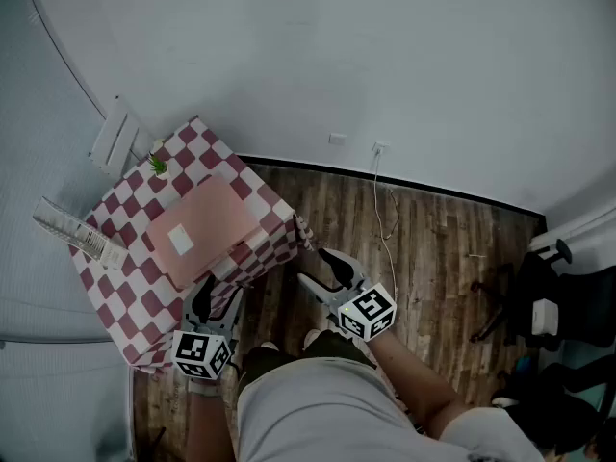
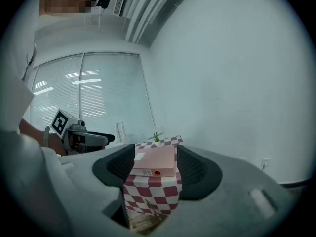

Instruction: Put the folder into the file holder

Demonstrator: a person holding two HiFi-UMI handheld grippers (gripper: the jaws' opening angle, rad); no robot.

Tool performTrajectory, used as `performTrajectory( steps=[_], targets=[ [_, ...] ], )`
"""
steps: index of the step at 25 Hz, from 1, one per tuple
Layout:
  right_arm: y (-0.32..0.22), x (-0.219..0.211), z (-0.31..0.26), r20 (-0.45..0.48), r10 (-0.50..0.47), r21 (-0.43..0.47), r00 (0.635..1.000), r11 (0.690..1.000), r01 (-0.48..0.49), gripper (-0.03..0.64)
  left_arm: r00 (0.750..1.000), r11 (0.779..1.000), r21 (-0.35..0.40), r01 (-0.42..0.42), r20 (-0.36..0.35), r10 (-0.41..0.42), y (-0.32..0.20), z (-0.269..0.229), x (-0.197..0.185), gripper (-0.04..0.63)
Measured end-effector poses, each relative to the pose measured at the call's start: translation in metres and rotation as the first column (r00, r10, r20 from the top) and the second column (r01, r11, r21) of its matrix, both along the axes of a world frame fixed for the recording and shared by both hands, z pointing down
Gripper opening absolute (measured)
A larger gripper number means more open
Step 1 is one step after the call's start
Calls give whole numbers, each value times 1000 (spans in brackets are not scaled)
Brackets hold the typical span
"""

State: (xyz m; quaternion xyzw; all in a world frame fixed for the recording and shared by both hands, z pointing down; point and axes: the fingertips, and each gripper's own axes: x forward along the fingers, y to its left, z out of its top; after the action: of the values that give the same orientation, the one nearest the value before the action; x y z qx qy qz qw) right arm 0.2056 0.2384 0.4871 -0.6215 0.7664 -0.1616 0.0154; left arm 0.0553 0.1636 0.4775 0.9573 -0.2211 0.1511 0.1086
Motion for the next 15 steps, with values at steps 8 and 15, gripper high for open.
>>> performTrajectory(
  steps=[8,15],
  targets=[
    [-1,20,7,47,-21,2,999,1000,21,272,1000,1000,-18,16,16,-16,7,8,24,247],
    [-46,33,23,132,-57,-29,990,998,61,272,997,996,-52,67,41,-65,-25,29,26,247]
  ],
)
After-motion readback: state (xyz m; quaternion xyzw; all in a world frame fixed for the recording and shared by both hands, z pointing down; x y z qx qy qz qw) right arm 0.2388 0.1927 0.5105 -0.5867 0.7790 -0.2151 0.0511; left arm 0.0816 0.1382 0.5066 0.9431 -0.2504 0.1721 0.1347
